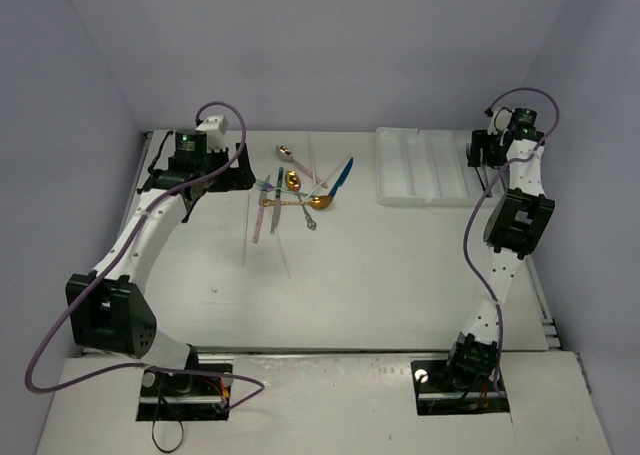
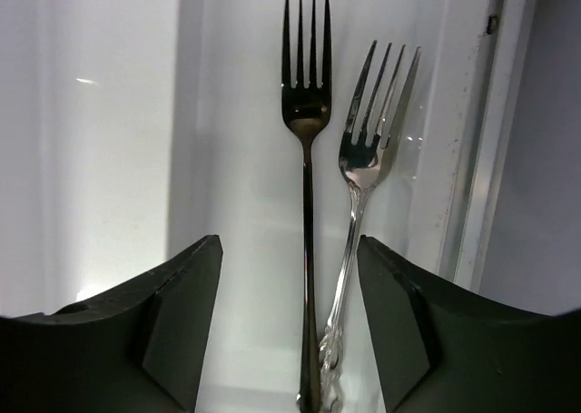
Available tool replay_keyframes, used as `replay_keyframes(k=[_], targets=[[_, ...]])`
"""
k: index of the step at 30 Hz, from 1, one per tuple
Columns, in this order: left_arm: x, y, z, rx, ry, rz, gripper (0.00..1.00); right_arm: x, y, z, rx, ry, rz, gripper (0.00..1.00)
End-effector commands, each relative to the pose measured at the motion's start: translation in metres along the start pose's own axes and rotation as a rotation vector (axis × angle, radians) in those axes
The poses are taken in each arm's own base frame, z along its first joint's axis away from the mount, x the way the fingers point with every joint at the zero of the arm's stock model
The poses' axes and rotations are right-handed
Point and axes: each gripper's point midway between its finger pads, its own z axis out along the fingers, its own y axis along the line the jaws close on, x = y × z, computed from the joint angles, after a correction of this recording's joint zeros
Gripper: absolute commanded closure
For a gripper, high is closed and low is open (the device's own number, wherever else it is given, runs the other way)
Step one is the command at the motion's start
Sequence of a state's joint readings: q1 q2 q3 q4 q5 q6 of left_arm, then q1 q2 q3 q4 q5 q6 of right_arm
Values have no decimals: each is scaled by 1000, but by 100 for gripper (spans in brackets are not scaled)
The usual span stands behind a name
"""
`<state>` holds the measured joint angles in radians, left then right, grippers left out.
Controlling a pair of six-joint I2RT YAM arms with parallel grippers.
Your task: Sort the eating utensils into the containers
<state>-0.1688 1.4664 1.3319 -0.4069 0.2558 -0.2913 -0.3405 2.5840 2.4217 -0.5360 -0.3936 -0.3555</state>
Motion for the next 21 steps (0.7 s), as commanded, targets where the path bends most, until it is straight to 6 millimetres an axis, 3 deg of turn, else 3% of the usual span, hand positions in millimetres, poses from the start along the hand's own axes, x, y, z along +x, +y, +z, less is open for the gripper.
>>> replay_keyframes(k=[1,4,7,9,14,17,21], targets=[[-34,-6,4,1,-88,51,9,-92,19,-110,-2,-245,-7,37],[-30,-5,18,-11,-60,60,12,-103,33,-139,-29,-283,18,30],[-23,-6,38,-18,-15,89,24,-97,53,-155,-72,-275,64,22],[-22,-8,54,1,12,151,30,-79,67,-150,-100,-228,80,18],[-12,-40,73,292,60,499,36,-41,108,-154,-186,-152,16,18],[-21,-51,82,389,25,681,39,-18,130,-153,-243,-109,-20,18],[-13,-58,96,510,32,869,47,-2,152,-150,-318,-80,-26,18]])
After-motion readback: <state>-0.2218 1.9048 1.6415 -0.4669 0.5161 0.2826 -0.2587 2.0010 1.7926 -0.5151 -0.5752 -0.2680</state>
